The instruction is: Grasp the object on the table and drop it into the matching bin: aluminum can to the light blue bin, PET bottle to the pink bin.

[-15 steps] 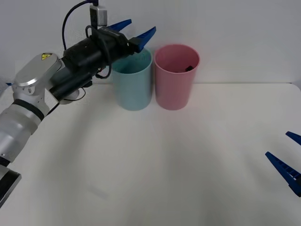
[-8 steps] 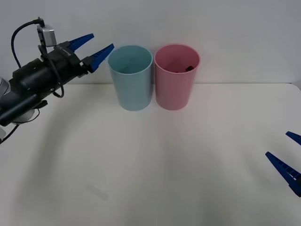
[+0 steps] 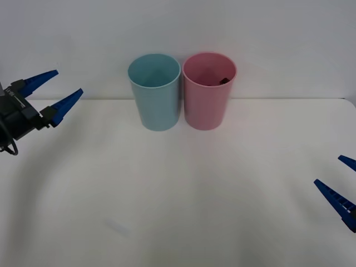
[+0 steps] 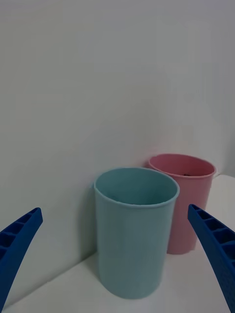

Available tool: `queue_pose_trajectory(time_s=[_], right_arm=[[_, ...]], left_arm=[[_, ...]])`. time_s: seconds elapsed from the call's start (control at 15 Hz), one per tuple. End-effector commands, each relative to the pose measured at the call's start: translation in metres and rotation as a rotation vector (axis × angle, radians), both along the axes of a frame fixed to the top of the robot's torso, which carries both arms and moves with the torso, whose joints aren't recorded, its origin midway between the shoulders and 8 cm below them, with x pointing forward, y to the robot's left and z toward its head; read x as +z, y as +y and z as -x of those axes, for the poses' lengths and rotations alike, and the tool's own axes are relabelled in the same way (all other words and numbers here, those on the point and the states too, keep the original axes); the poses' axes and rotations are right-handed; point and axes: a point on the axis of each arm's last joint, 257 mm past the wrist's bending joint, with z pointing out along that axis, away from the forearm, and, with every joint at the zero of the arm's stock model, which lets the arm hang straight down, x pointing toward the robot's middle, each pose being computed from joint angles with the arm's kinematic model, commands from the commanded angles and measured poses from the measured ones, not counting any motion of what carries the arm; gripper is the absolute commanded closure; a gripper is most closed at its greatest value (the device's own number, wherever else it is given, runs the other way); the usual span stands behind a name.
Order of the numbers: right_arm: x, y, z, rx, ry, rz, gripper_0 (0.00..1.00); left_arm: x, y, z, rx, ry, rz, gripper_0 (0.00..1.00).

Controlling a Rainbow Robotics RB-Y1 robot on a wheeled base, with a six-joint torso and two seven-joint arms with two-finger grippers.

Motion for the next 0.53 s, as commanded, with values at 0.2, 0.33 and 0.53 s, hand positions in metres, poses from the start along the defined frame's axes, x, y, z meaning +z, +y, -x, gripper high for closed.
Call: queue_pose_trajectory(time_s=[0.2, 0.33, 0.53], right_arm=[[0.0, 0.0, 0.0, 0.0, 0.0, 0.0, 0.0], [0.0, 0.0, 0.0, 0.0, 0.0, 0.0, 0.0], [0.0, 0.0, 0.0, 0.0, 0.0, 0.0, 0.0]], left_arm=[[-0.03, 0.049, 0.048, 0.047, -0.002, -0.091, 0.0], [-0.041, 0.064, 0.068, 0.058, 0.02, -0.121, 0.0], [-0.053, 0.08, 0.095, 0.074, 0.055, -0.144, 0.0]])
